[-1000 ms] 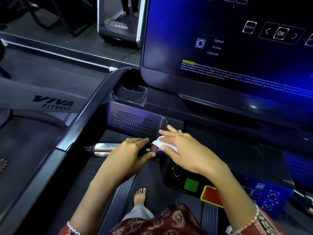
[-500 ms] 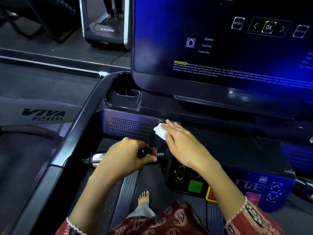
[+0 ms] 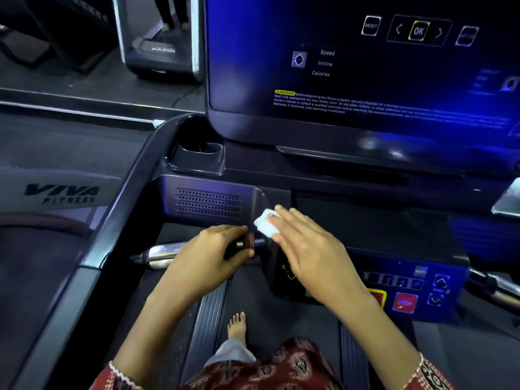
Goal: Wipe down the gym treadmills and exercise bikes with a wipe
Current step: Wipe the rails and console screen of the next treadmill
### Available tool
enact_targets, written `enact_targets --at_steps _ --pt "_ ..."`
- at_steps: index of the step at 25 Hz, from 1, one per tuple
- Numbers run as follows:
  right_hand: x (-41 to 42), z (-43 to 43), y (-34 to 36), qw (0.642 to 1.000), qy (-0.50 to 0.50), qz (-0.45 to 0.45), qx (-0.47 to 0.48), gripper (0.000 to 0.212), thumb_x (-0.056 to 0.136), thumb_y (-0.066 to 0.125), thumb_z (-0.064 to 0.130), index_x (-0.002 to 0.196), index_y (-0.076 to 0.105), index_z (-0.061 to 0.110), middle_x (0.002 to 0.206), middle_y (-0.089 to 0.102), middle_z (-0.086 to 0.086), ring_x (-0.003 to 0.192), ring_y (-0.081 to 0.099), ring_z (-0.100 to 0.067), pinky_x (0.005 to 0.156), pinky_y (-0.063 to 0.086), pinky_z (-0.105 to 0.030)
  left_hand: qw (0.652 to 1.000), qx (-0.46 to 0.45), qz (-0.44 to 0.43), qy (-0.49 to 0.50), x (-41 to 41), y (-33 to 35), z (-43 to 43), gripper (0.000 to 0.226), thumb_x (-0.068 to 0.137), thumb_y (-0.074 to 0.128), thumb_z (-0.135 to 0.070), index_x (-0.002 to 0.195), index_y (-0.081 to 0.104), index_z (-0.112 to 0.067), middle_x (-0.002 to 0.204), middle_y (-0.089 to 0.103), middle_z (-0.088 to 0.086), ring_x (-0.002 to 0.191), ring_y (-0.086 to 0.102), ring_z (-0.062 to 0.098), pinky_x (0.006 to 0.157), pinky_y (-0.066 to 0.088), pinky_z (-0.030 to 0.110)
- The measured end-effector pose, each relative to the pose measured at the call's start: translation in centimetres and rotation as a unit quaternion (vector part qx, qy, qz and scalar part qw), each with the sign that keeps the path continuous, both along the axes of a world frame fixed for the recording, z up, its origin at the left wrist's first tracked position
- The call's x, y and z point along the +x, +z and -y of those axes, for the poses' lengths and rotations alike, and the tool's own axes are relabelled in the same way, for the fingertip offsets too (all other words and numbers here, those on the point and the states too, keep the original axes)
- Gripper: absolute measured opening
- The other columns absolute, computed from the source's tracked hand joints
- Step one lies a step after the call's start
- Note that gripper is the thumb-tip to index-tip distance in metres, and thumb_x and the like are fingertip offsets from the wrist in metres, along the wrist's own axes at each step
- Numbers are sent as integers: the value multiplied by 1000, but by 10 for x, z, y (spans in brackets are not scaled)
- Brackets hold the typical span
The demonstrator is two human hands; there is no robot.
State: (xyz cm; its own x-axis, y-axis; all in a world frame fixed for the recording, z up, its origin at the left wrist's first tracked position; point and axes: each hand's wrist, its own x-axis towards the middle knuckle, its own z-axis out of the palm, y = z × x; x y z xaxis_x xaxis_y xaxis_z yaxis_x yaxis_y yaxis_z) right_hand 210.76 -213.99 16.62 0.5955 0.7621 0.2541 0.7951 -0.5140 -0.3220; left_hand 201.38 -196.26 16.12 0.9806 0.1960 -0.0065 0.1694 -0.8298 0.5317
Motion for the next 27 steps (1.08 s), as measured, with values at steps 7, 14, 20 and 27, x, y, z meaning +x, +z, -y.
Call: enact_targets --at_steps 7,14,20,27 --pt "-20 2 -5 993 48 48 92 36 85 64 -4 121 61 -5 126 61 -21 120 57 -34 100 46 -48 984 135 93 72 -46 -24 25 58 78 54 -32 127 58 -2 129 57 20 114 57 42 92 41 58" --pt "-70 -78 -27 989 100 46 -101 55 94 39 33 133 50 -4 140 47 -23 133 43 -35 112 29 -43 956 199 58 206 -104 -31 -5 55 72 76 -12 121 60 6 126 57 28 114 55 47 93 39 62" --pt "-95 -132 -45 964 209 106 -125 49 76 33 13 102 74 6 112 70 -9 104 67 -26 89 52 -39 952 228 35 201 -123 -34 -55 59 65 80 -3 119 59 9 127 55 29 119 51 48 94 38 64" --pt "-91 -129 -63 976 105 191 0 44 80 48 4 121 64 2 119 64 -18 109 62 -35 99 44 -51 960 229 68 144 -136 -46 -83 62 74 67 -9 132 50 5 141 45 22 126 47 40 101 32 55"
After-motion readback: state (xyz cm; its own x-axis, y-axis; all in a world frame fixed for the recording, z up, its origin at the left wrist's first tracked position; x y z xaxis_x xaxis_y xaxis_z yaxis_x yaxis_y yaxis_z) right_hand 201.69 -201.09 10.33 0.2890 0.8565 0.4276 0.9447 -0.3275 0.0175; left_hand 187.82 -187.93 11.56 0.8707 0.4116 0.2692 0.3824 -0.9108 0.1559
